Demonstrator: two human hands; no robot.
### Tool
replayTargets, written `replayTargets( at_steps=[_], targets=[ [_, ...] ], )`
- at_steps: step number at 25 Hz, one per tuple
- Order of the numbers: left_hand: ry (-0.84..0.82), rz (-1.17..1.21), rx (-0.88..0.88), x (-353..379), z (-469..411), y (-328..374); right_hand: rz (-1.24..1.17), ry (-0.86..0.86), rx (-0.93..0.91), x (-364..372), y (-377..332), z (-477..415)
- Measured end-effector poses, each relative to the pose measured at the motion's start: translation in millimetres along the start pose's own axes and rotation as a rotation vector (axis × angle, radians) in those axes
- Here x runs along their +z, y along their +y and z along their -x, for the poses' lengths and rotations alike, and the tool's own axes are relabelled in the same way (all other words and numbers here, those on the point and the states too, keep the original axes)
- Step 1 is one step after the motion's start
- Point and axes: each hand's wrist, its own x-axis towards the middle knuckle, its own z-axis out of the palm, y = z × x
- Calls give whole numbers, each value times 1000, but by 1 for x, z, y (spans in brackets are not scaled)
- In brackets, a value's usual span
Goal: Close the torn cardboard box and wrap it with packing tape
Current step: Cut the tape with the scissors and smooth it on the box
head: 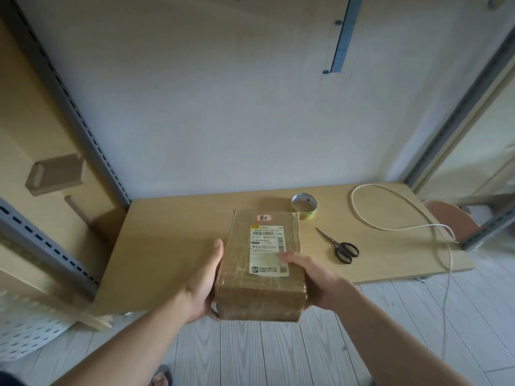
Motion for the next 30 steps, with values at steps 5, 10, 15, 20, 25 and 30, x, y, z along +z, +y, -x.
replayTargets(
  at_steps=[5,10,15,20,25,30],
  targets=[
    [51,321,35,-6,-15,5,-251,-162,-272,0,3,0],
    [76,625,294,8,-14,26,-164,-208,-439,23,-24,21],
    [597,164,468,3,-8,34,-104,207,-434,33,-36,15],
    [393,82,524,15,22,43,-80,433,-371,32,-11,7],
    [149,314,355,18,28,42,88,253,-393,45,-16,11],
    [305,192,395,27,20,25,22,223,-339,70,-20,15]
  ],
)
